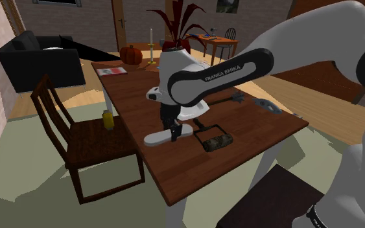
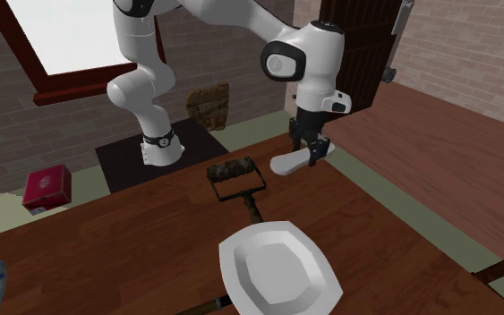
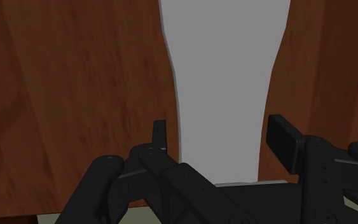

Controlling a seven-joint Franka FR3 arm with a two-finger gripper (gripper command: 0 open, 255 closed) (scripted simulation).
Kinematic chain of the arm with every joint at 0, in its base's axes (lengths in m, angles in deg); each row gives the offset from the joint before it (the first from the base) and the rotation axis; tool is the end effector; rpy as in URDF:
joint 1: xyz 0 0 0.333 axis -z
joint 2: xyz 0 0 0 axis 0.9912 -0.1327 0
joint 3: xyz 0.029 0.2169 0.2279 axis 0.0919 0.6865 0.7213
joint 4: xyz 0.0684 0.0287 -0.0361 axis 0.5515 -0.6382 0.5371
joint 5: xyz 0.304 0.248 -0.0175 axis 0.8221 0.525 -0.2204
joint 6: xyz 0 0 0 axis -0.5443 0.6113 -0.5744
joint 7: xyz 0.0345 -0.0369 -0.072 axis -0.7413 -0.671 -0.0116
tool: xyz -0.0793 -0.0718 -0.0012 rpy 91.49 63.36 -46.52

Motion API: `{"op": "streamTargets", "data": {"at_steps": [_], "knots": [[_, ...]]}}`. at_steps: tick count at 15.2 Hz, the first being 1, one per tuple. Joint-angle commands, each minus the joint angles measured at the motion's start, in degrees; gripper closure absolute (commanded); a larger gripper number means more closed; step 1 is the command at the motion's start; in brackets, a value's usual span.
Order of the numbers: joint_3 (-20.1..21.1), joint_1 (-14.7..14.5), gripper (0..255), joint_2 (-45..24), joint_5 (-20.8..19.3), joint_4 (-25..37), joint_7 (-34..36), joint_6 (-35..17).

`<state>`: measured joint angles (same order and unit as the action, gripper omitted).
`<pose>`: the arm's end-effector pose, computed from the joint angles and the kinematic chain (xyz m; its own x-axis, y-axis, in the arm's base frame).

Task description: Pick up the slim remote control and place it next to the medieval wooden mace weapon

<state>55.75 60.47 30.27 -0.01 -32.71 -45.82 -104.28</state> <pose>0.5525 0.2737 0.3931 0.1347 0.9908 -0.0108 0.9907 -0.1344 0.0198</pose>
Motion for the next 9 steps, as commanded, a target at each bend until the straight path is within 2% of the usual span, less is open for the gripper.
{"op": "streamTargets", "data": {"at_steps": [1,9], "knots": [[0.0,0.07,255,0.67,0.11,0.75,-0.17,1.42],[0.06,0.09,255,2.49,0.39,4.59,-0.43,7.06]]}}
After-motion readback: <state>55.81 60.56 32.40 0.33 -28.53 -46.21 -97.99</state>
